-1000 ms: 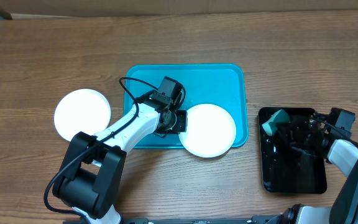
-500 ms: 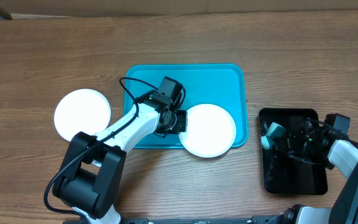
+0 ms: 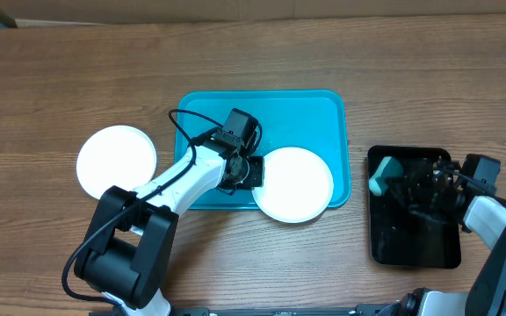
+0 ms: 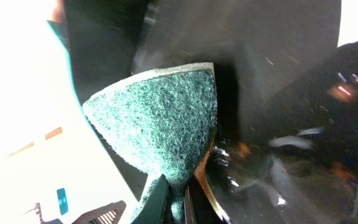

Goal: Clean dirty plates on tray and stack at the side
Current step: 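Lower the green sponge onto the black tray and release it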

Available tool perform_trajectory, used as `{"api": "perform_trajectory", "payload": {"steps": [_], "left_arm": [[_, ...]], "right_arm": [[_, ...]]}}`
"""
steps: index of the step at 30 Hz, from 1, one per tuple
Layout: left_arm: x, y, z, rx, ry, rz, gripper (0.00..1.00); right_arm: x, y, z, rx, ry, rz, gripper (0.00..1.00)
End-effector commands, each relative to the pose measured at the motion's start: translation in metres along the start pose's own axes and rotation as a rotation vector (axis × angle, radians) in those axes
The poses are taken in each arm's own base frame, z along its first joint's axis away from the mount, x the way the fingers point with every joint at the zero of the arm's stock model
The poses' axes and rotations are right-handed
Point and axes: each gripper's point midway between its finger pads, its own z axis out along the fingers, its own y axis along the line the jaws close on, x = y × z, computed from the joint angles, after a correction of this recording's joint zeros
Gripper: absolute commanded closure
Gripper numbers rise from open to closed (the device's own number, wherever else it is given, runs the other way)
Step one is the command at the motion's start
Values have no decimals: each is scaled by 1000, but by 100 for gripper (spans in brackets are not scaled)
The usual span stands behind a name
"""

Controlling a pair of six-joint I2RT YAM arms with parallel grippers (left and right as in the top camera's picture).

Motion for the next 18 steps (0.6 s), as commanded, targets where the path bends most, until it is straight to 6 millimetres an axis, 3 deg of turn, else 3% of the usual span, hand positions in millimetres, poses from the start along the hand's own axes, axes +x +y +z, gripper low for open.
{"api": "perform_trajectory", "payload": {"steps": [1, 3, 5, 9, 14, 16, 18], "left_arm": [[0, 3, -4, -8, -8, -13, 96], [0, 3, -4, -8, -8, -13, 96], [0, 3, -4, -9, -8, -13, 96], [0, 3, -4, -8, -8, -13, 96], [0, 3, -4, -9, -8, -13, 96], [0, 3, -4, -9, -6, -14, 96], [0, 3, -4, -9, -6, -14, 96]], "right_arm": [[-8, 21, -3, -59, 5, -81, 96], [-8, 21, -3, -57, 3, -116, 96], [-10, 7, -3, 15, -19, -113, 96], [-14, -46, -10, 287, -89, -35, 96], [-1, -107, -25, 545, -156, 134, 96], [1, -106, -20, 512, -149, 134, 96], [1, -87, -10, 405, -106, 40, 96]]}}
